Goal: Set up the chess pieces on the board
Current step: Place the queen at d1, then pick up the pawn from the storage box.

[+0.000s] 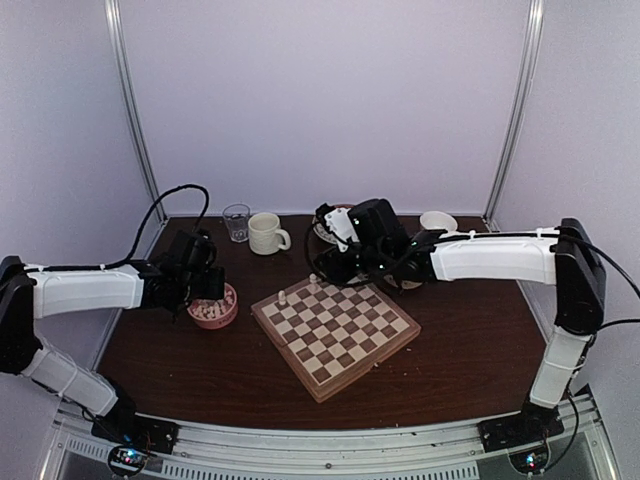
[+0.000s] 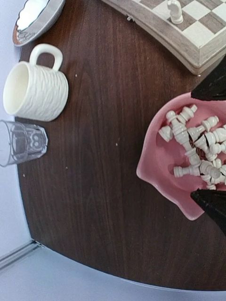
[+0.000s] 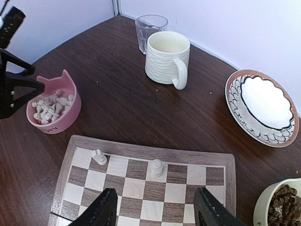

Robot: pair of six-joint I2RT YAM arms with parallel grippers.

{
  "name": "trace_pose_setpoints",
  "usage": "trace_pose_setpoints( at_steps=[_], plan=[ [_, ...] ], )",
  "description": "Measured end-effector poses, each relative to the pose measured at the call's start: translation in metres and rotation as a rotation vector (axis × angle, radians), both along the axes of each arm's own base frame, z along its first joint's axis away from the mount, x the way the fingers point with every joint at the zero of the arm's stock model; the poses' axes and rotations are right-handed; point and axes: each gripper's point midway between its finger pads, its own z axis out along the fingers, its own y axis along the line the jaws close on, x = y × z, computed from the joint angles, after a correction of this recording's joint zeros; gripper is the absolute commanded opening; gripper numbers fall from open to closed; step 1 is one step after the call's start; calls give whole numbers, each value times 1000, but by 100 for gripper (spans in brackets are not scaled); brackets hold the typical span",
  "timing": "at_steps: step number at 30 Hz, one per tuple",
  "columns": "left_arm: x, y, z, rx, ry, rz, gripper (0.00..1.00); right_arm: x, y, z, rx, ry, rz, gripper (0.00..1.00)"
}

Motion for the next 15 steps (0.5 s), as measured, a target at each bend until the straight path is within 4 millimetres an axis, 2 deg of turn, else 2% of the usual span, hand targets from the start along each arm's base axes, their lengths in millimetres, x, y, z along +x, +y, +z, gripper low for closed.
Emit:
trace_pose_setpoints(
  at_steps=[3, 5, 12, 15],
  plan=[
    [3, 14, -7, -20, 36, 47, 57, -15, -12, 13, 26, -3, -1, 59],
    [3, 20, -14, -24, 67, 65, 54, -27, -21, 12, 31, 9, -1, 59],
    [9, 19, -38, -27, 179, 75, 48, -54, -47, -30, -18, 77, -9, 58],
    [11, 21, -46, -17, 218, 84, 48, -55, -49, -35, -25, 82, -14, 58]
  ],
)
